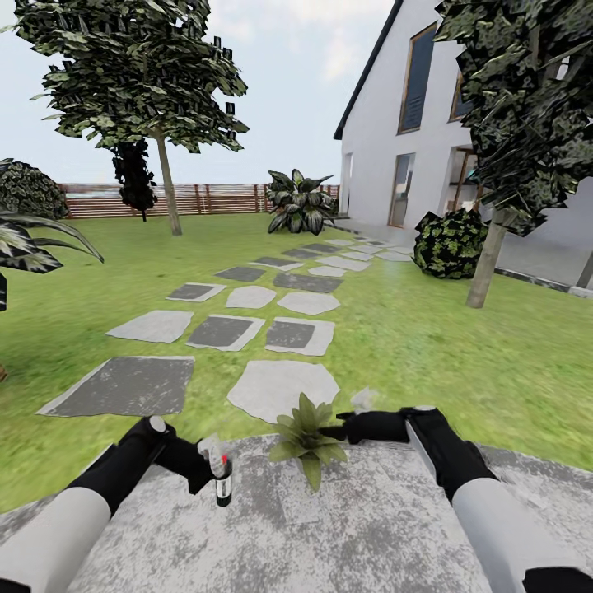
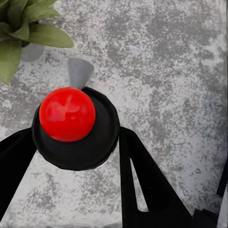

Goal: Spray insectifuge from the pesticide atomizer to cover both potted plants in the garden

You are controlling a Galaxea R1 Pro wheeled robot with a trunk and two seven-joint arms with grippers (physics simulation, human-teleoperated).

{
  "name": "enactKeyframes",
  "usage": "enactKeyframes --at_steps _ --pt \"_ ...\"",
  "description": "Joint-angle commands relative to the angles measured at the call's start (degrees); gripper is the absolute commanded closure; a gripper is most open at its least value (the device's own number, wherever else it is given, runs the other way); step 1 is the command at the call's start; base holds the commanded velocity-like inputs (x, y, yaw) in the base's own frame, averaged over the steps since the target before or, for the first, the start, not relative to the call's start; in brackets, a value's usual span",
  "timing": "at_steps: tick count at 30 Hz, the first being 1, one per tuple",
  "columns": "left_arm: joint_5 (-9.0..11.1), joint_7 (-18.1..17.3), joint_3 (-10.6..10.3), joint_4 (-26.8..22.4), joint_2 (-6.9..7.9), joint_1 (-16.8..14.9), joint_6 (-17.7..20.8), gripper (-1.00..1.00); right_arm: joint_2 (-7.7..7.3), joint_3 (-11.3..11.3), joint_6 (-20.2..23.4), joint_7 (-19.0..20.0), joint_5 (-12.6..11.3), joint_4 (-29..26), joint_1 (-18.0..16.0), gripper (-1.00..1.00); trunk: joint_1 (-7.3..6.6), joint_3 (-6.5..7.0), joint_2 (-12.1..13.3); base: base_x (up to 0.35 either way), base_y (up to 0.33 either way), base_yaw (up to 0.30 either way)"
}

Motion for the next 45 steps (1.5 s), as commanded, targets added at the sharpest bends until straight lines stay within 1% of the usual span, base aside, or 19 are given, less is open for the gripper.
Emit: enactKeyframes --at_steps 1,4,6,7,9,11,12,16,19,21,22,24,27,28,31,38,39,42,45 --pt "-1.41 -0.6 -0.76 -0.12 0.51 -0.03 -0.3 1.0 1.2 0.17 0.32 2.11 0.3 -0.75 -0.09 -1.0 0.0 -0.06 -0.03 0.0 0.0 0.0" --pt "-6.65 -0.97 -1.31 0.0 0.94 -0.03 -2.65 1.0 2.18 0.63 0.34 3.6 0.32 -1.26 -0.13 -1.0 0.0 -0.06 -0.03 0.0 0.0 0.0" --pt "-9.03 -1.1 -1.47 0.06 0.92 -0.03 -3.8 1.0 2.37 2.16 0.35 3.92 0.33 -1.45 -0.13 -1.0 0.0 -0.06 -0.03 0.0 0.0 0.0" --pt "-9.86 -1.23 -1.49 0.06 0.89 -0.03 -4.2 1.0 2.41 3.86 0.33 4.06 0.33 -1.52 -0.14 1.0 0.0 -0.06 -0.03 0.0 0.0 0.0" --pt "-10.5 -1.81 -1.47 0.02 0.79 -0.03 -4.49 1.0 2.43 6.56 0.35 4.17 0.33 -1.64 -0.14 1.0 0.0 -0.06 -0.03 0.0 0.0 0.0" --pt "-10.71 -2.41 -1.43 -0.07 0.61 -0.03 -4.56 1.0 2.45 8.33 0.3 4.21 0.33 -1.75 -0.14 1.0 0.0 -0.06 -0.03 0.0 0.0 0.0" --pt "-10.79 -2.95 -1.41 -0.09 0.03 -0.03 -4.56 1.0 2.47 8.86 0.34 4.22 0.33 -1.85 -0.14 1.0 0.0 -0.06 -0.03 0.0 0.0 0.0" --pt "-10.89 -4.74 -1.4 -0.2 -1.29 -0.17 -4.51 1.0 2.84 9.58 0.33 4.22 0.33 -3.15 -0.14 1.0 0.0 -0.06 -0.03 0.0 0.0 0.0" --pt "-11.15 -5.85 -1.4 -0.29 -2.8 -0.25 -4.41 1.0 2.99 10.17 0.34 4.22 0.33 -3.77 -0.14 1.0 0.0 -0.06 -0.03 0.0 0.0 0.0" --pt "-12.67 -6.29 -1.4 -0.87 -4.2 -0.28 -4.35 1.0 3.02 10.84 0.41 4.19 0.33 -3.9 -0.14 1.0 0.0 -0.06 -0.03 0.0 0.0 0.0" --pt "-14.31 -6.76 -1.4 -1.6 -5.0 -0.28 -4.31 1.0 3.19 11.02 0.43 4.17 0.33 -3.93 -0.14 1.0 0.0 -0.06 -0.03 0.0 0.0 0.0" --pt "-17.59 -8.88 -1.4 -3.22 -7.11 -0.29 -4.24 1.0 4.45 11.19 0.45 4.15 1.12 -3.95 -0.14 1.0 0.0 -0.06 -0.03 0.0 0.0 0.0" --pt "-18.56 -9.61 -1.4 -4.63 -8.2 -0.29 -3.63 1.0 4.85 11.23 0.47 4.21 3.15 -3.96 -0.14 1.0 0.0 -0.06 -0.03 0.0 0.0 0.0" --pt "-18.73 -9.74 -1.4 -5.02 -8.57 -0.33 -2.66 1.0 4.93 11.25 0.5 4.22 3.68 -3.96 -0.14 1.0 0.0 -0.06 -0.03 0.0 0.0 0.0" --pt "-18.8 -9.84 -1.4 -5.23 -9.38 -0.66 -1.8 1.0 5.08 11.28 0.51 4.23 3.9 -3.96 -0.14 1.0 0.0 -0.06 -0.03 0.0 0.0 0.0" --pt "-18.89 -9.89 -1.4 -5.22 -11.34 -2.24 -1.53 1.0 5.4 11.29 0.54 4.23 3.93 -4.05 -0.14 1.0 0.0 -0.06 -0.03 0.0 0.0 0.0" --pt "-18.89 -9.89 -1.4 -5.22 -11.5 -2.3 -1.32 1.0 5.43 11.29 0.54 4.23 3.93 -4.08 -0.14 1.0 0.0 -0.06 -0.03 0.0 0.0 0.0" --pt "-18.9 -9.82 -1.4 -5.22 -11.74 -2.56 1.91 1.0 5.56 11.29 0.55 4.23 3.93 -4.13 -0.14 1.0 0.0 -0.06 -0.03 0.0 0.0 0.0" --pt "-18.9 -9.81 -1.4 -5.27 -11.78 -2.85 3.0 1.0 5.58 11.29 0.55 4.23 3.94 -5.42 -0.14 1.0 0.0 -0.06 -0.03 0.0 0.0 0.0"
